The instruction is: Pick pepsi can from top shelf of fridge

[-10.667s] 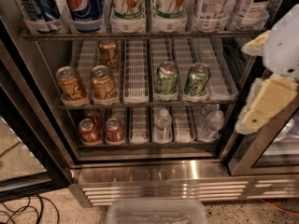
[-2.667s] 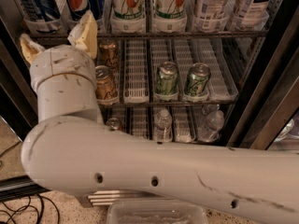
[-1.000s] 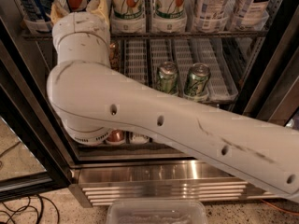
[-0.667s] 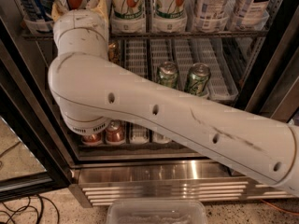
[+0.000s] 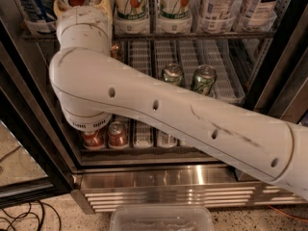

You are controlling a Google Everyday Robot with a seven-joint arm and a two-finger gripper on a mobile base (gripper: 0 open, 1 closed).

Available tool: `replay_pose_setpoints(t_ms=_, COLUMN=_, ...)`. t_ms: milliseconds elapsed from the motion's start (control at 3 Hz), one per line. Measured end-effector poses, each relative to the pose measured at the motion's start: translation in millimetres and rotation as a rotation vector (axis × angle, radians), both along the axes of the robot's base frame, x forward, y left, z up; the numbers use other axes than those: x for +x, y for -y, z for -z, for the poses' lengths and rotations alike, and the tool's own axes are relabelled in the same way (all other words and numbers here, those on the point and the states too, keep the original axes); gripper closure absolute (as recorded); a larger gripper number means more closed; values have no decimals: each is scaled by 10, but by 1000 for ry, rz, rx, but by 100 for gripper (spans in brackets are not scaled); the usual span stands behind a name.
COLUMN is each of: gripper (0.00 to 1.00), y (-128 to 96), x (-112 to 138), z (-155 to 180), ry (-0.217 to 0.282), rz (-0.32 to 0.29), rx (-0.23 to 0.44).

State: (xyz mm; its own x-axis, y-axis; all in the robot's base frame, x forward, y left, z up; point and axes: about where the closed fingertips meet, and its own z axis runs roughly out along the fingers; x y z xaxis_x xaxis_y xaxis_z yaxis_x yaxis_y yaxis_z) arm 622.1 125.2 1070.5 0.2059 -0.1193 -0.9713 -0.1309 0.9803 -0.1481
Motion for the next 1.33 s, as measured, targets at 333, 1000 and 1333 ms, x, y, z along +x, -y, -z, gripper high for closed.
replay_pose_setpoints(t_ms=333, gripper=55, y=2, x=-19, z=-3, ry=0, rz=0, rx=0)
replay_pose_setpoints(t_ms=1000, gripper=99, y=72, x=-70, z=-61, ry=38, rz=-13, rx=-22)
replay_pose_setpoints(t_ms=1333, gripper=100, y=72, x=-70, z=-63, ry=38, rz=-13, rx=-22)
